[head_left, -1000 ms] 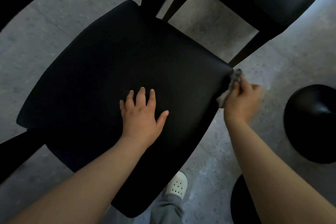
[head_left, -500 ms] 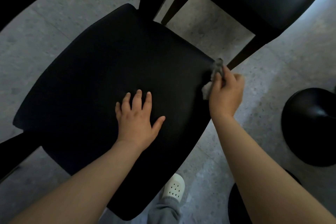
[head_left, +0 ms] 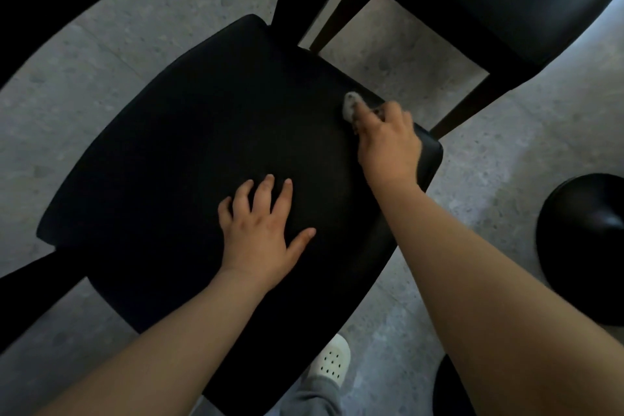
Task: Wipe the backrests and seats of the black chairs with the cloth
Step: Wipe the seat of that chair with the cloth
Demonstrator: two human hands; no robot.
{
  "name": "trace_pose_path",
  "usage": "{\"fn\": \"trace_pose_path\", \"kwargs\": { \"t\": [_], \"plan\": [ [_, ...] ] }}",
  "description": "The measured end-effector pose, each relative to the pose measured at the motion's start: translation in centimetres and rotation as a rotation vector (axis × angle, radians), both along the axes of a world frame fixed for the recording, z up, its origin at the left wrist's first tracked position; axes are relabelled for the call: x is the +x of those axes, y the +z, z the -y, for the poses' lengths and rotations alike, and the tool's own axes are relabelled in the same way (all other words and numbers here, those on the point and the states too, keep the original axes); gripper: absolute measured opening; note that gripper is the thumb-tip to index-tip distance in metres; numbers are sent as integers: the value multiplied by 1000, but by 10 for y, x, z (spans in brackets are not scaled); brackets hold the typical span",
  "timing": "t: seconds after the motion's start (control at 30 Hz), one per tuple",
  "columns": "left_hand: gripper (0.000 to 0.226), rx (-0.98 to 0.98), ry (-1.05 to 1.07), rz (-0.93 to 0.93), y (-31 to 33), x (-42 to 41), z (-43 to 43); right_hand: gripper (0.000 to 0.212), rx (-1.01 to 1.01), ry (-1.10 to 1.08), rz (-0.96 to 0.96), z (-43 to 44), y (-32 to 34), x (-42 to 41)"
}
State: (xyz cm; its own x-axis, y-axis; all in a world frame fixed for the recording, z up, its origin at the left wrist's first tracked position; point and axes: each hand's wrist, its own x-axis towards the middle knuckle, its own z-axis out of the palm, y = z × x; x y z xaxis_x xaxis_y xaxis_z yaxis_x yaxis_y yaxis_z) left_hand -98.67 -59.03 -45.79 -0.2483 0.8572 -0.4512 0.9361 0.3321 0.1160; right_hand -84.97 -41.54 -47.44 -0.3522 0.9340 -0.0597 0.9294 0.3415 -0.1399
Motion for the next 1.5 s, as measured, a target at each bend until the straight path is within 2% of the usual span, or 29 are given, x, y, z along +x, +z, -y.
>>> {"fn": "trace_pose_path", "kwargs": {
  "t": [0.2, 0.3, 0.37, 0.47, 0.53, 0.6, 0.63, 0.73, 0.77, 0.8, 0.9, 0.97, 1.03, 1.1, 1.17, 1.3, 1.4, 1.43, 1.5],
  "plan": [
    [85, -17, 4, -11, 0, 1, -2, 30, -35, -532, -67, -24, -3, 42],
    [85, -2, 17, -8, -1, 2, -1, 29, -72, -627, -105, -26, 2, 62],
    [85, 13, 24, 6, 0, 2, 0, 28, -29, -536, -195, -14, 8, 62],
    [81, 35, 54, 77, 5, -2, -2, 29, -19, -229, -299, 20, 19, 33],
    [76, 113, 106, 168, 10, -8, 1, 31, -22, -7, -266, 45, 14, 17],
    [71, 186, 155, 239, 17, -14, 11, 32, 31, 56, -205, 56, 3, 21],
    [68, 204, 164, 254, 20, -17, 18, 33, 48, -29, -203, 56, -2, 27],
    [60, 218, 184, 242, 25, -22, 43, 35, 16, -507, -348, 55, -4, 34],
    [58, 231, 198, 232, 25, -24, 49, 35, -2, -555, -380, 60, 0, 26],
    [57, 244, 220, 220, 24, -26, 55, 36, -7, -493, -372, 70, 4, 11],
    [55, 236, 291, 171, 20, -36, 66, 35, -9, -47, -419, 116, 15, -48],
    [55, 211, 324, 130, 18, -44, 71, 35, -36, 155, -387, 139, 11, -76],
    [55, 186, 355, 113, 18, -50, 76, 39, -59, 249, -315, 144, 1, -83],
    [55, 176, 368, 123, 18, -52, 79, 40, 0, 272, -256, 135, -9, -69],
    [56, 170, 365, 144, 18, -50, 82, 34, 26, 149, -250, 118, -12, -41],
    [57, 175, 341, 202, 21, -37, 78, 31, 62, -235, -204, 80, -5, 37],
    [57, 186, 288, 234, 23, -20, 71, 28, 65, -504, -255, 70, 3, 74],
    [57, 184, 269, 241, 23, -14, 68, 28, 67, -525, -275, 74, 5, 75],
    [57, 170, 237, 247, 22, -2, 63, 30, 42, -417, -340, 93, 11, 64]
  ]
}}
